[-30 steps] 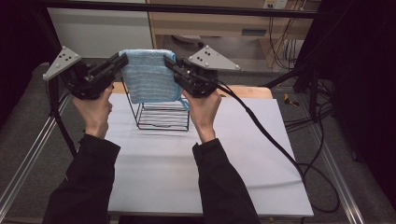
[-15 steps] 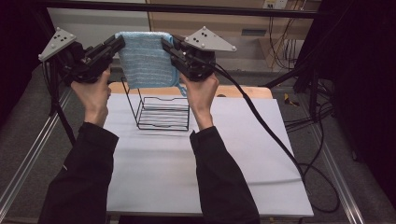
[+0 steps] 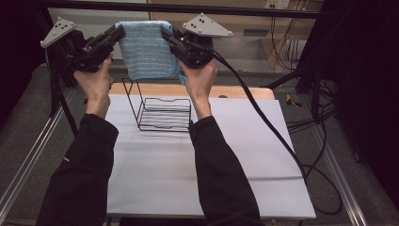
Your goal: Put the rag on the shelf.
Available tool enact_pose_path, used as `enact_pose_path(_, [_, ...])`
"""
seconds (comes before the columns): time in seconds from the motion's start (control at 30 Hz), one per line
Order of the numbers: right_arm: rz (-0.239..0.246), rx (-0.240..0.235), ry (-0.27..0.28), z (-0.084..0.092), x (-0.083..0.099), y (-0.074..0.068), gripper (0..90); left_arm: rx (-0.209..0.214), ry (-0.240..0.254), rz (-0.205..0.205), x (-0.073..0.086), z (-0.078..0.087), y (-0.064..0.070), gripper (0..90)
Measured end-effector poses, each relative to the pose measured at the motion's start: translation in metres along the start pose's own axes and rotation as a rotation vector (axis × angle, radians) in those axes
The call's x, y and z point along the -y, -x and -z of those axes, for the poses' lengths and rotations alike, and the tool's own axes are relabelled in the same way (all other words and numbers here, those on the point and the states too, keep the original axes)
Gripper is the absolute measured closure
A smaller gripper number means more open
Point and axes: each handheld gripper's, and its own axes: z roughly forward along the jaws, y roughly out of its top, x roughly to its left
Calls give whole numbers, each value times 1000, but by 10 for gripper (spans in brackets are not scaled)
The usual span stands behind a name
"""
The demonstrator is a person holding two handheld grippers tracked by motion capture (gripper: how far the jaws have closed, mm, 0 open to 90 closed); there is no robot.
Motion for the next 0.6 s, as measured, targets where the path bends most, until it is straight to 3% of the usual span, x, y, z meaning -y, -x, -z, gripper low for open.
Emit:
enact_pose_path(0.33, [19, 18, -1, -16, -1, 11, 787, -19, 2, -27, -3, -17, -9, 817])
enact_pose_path(0.6, [32, 37, -30, -29, 13, 17, 786, -30, -28, -26, 12, -28, -20, 816])
